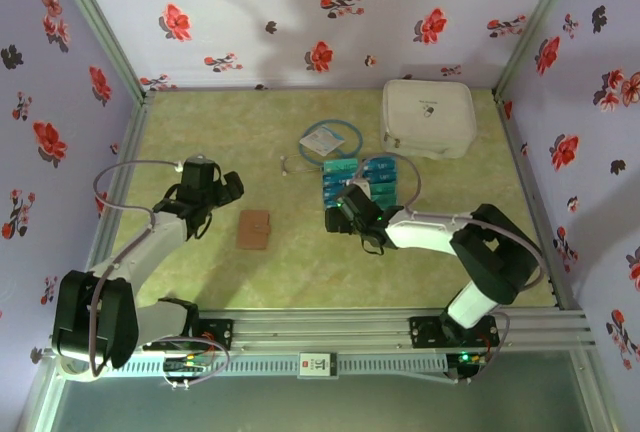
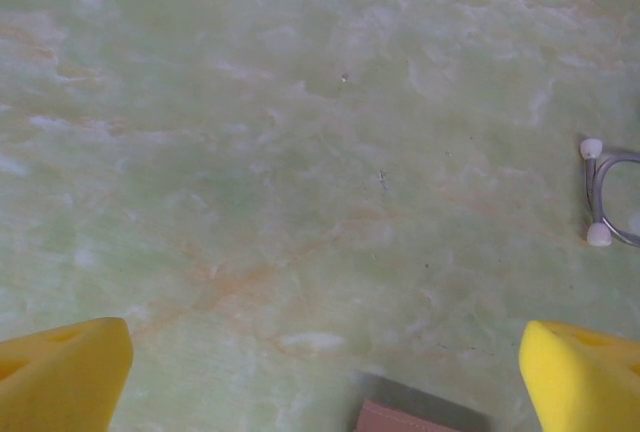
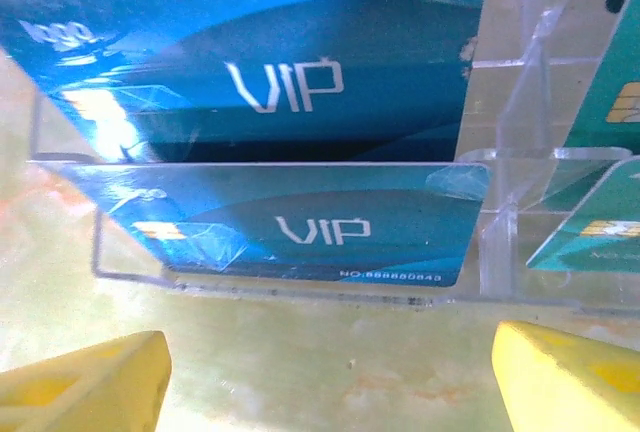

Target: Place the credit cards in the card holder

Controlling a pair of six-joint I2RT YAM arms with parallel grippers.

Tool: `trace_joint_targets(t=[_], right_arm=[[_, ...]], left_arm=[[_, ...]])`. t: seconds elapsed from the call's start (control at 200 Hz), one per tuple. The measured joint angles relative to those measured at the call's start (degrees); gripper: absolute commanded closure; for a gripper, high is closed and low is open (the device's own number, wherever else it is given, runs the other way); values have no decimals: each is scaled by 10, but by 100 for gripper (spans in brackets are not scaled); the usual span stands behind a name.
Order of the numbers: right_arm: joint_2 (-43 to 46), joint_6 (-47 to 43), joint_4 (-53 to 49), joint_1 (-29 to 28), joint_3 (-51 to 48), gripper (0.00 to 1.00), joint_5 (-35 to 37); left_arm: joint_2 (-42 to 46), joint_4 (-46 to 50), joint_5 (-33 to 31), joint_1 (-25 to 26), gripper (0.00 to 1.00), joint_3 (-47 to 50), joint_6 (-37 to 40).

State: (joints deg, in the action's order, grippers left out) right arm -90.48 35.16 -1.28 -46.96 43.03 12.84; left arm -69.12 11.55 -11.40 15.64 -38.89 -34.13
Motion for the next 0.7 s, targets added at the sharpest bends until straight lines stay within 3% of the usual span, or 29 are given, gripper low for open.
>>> trace_joint_targets(t=[0.31,0.505,0.7], right_arm=[[136,-1,-66,-1,-5,11,-55],[122,3,-84,-21,5,16,-103],[78,30,-33,-30,11,20,-165]], left_arm=[[31,57,41,0,0,1,-15],[68,63,97,0,0,40,-46],[91,52,146,0,0,97,-72]])
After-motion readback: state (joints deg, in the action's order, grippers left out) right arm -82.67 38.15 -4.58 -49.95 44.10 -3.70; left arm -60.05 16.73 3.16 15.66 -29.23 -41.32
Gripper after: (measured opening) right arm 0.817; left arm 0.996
